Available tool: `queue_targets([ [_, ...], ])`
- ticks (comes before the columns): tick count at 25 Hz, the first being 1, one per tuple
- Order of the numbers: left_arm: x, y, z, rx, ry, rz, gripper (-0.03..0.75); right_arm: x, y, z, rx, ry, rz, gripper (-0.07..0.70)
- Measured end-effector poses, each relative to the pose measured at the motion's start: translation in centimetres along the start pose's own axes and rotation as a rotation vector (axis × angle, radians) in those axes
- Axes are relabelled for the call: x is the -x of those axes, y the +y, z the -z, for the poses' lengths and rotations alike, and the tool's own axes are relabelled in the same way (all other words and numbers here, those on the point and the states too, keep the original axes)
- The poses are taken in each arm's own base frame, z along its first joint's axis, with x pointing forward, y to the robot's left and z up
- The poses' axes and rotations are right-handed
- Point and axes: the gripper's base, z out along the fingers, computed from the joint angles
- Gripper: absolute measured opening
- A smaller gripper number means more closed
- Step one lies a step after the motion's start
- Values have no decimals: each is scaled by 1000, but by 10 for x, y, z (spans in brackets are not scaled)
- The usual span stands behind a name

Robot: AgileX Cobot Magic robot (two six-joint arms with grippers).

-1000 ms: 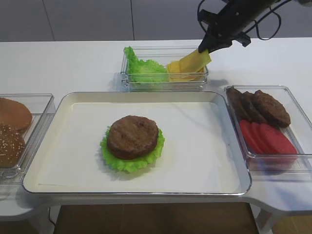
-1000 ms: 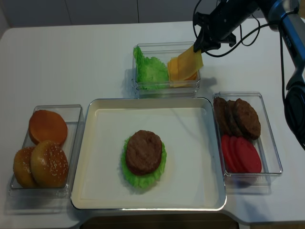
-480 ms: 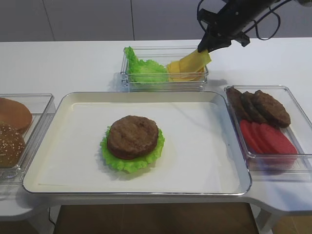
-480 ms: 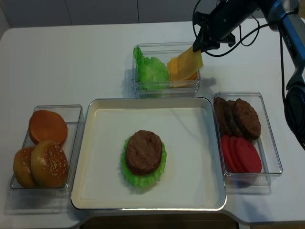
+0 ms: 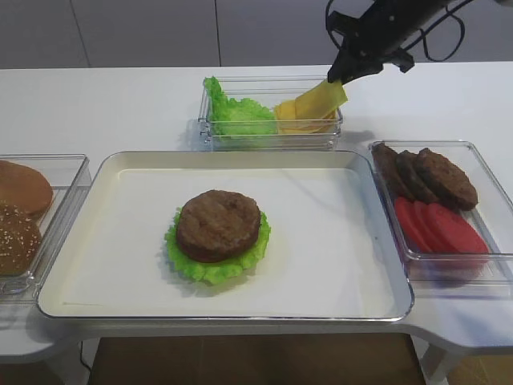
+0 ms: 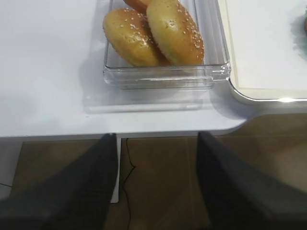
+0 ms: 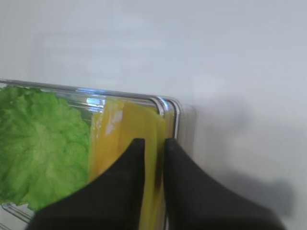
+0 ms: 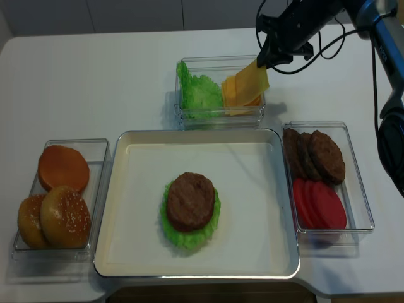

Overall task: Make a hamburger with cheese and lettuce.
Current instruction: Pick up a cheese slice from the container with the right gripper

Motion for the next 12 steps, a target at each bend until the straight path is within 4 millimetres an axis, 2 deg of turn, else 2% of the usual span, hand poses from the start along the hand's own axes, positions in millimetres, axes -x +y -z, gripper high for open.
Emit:
queue_targets([
  [12, 0, 0, 0, 0, 0, 0, 391, 1, 2, 4, -1, -7, 5, 120],
])
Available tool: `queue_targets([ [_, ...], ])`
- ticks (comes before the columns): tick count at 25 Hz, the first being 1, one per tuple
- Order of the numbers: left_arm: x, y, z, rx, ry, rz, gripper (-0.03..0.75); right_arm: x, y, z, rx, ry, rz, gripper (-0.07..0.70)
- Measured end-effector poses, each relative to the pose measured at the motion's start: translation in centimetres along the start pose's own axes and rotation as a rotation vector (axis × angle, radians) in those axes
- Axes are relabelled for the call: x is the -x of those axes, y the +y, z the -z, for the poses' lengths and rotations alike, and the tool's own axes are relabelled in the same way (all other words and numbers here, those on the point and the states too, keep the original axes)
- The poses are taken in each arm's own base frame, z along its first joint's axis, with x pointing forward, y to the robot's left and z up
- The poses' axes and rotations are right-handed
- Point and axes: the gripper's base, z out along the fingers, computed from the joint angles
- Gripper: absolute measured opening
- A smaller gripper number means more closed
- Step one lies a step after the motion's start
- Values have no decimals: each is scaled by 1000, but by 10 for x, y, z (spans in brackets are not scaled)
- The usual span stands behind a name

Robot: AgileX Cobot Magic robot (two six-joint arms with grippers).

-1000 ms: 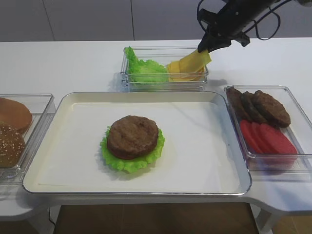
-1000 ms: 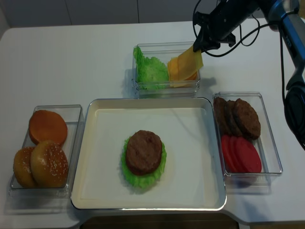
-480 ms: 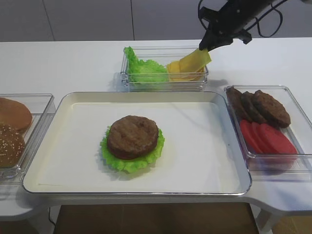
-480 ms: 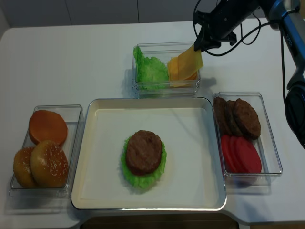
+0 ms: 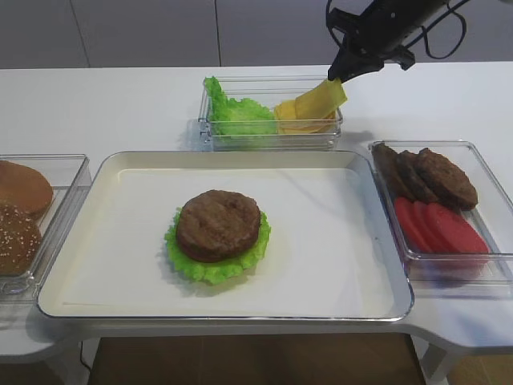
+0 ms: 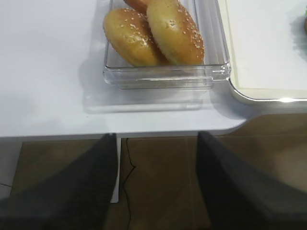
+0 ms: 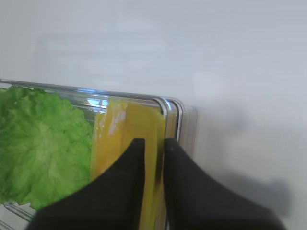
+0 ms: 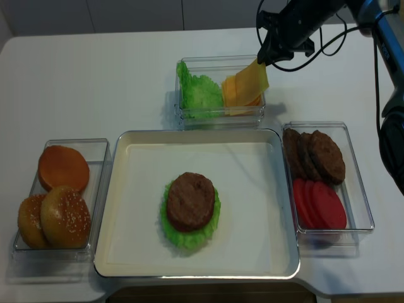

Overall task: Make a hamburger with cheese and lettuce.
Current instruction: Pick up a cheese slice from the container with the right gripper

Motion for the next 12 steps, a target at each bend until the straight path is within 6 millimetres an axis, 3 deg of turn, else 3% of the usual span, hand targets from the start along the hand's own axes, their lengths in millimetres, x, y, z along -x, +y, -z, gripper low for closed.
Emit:
queue_targets([
  [12, 0, 0, 0, 0, 0, 0, 391, 0, 0, 0, -1, 0, 0, 120],
])
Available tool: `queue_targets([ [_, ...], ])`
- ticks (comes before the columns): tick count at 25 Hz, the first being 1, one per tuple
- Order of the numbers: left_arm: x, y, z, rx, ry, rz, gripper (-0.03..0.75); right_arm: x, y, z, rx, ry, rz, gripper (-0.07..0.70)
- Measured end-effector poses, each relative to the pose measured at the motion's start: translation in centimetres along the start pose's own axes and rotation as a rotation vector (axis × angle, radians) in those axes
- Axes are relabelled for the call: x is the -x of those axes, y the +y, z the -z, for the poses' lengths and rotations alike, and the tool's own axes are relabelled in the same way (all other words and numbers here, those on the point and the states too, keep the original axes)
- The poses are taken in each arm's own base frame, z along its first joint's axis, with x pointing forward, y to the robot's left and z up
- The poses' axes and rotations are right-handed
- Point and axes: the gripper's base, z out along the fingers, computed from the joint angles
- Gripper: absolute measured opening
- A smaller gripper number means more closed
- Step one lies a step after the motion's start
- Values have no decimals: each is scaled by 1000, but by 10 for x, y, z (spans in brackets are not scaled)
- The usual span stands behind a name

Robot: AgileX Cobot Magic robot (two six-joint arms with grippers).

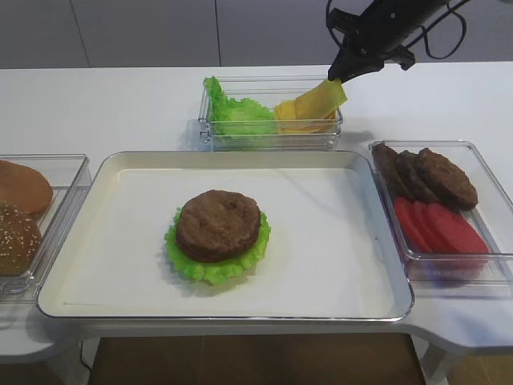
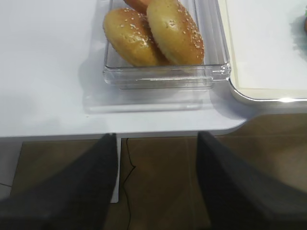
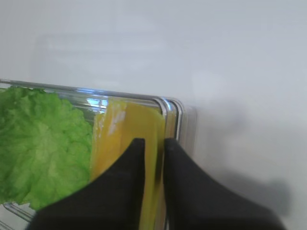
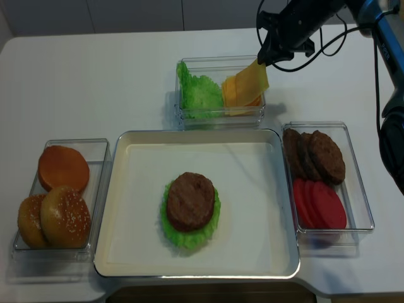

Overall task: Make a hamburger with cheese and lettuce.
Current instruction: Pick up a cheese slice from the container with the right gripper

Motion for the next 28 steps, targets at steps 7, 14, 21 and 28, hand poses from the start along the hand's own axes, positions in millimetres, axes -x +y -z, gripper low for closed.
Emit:
queue_targets([
  [7, 0, 0, 0, 0, 0, 0, 391, 0, -1, 0, -7, 0, 2, 94],
  [14, 0, 0, 0, 0, 0, 0, 391, 0, -1, 0, -7, 0, 4, 60],
  [21, 0, 0, 0, 0, 0, 0, 391, 0, -2, 0, -17, 1, 9, 46],
  [28, 0, 0, 0, 0, 0, 0, 391, 0, -1, 0, -13, 1, 8, 30],
])
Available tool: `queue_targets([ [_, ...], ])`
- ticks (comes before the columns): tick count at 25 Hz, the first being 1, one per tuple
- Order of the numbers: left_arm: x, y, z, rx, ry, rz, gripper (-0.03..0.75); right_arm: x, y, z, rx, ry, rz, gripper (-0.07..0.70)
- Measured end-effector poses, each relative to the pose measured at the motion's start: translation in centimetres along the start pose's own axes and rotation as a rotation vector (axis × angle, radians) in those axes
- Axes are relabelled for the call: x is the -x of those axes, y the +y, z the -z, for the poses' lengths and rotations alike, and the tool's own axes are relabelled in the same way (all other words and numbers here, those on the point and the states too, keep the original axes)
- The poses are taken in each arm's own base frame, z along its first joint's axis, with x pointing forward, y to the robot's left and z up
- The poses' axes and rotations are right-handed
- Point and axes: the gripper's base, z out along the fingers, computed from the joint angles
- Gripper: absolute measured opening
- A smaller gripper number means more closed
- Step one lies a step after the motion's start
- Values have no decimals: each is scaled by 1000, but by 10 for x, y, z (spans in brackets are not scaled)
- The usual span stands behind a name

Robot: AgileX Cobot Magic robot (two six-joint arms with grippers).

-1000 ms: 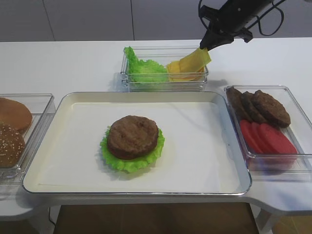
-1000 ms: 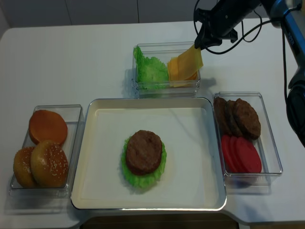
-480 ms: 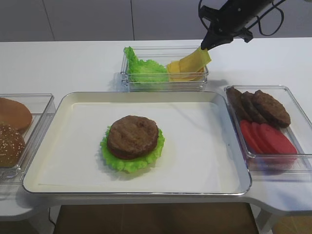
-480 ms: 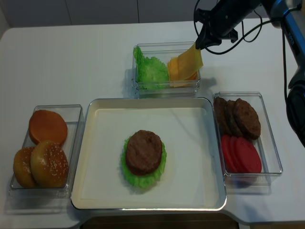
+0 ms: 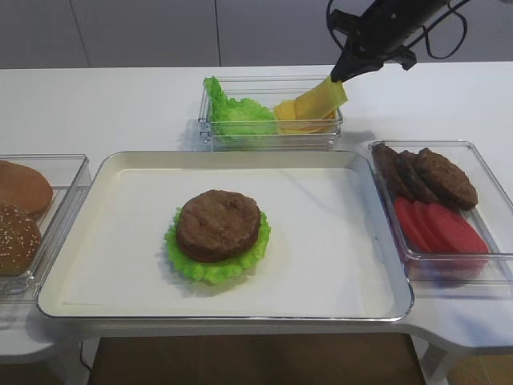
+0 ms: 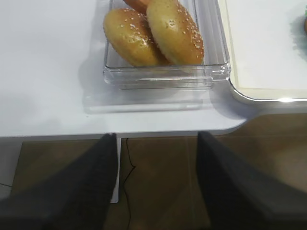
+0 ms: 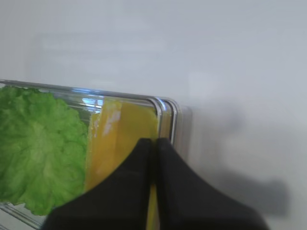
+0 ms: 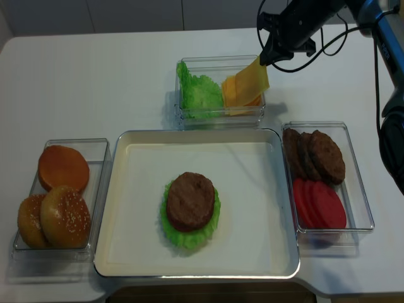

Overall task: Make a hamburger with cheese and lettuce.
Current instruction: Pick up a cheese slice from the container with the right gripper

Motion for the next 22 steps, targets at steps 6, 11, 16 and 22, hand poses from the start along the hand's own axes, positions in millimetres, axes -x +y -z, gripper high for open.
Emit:
queue_targets([
  [6, 0, 0, 0, 0, 0, 0, 391, 1, 5, 5, 20, -10, -1, 29],
  [11, 0, 0, 0, 0, 0, 0, 391, 2, 13, 15, 52, -29, 1, 29],
  [16, 0, 0, 0, 0, 0, 0, 391, 3, 21, 26, 69, -50, 10, 28],
  [22, 0, 0, 0, 0, 0, 0, 391, 4, 34, 45, 77, -82, 32, 28],
])
